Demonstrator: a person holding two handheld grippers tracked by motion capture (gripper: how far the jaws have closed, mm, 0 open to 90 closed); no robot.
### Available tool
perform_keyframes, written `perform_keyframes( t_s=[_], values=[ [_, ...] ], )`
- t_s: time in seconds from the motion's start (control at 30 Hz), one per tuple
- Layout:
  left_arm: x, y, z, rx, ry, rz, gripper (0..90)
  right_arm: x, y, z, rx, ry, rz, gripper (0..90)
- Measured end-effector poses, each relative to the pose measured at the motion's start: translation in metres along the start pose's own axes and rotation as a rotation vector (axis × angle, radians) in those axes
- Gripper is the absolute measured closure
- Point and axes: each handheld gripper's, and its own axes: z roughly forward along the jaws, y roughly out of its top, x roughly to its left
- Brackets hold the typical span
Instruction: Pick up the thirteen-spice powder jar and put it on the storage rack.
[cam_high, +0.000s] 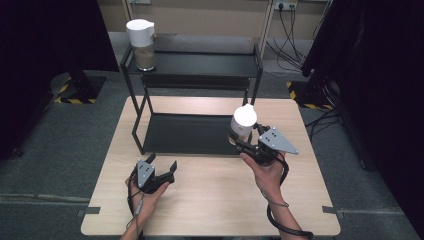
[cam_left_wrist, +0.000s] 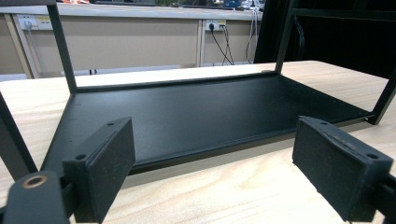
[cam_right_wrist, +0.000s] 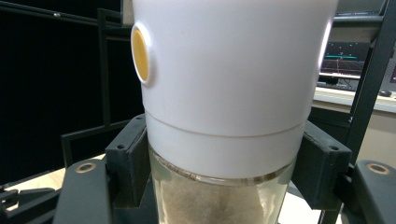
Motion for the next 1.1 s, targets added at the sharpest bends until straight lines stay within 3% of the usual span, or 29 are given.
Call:
perform_keyframes(
  t_s=[1.1],
  values=[
    [0.000,0.000,0.000,-0.002,0.001,0.000,12.6,-0.004,0.039,0.027,-0.050,-0.025,-0.010,30.9]
  ],
)
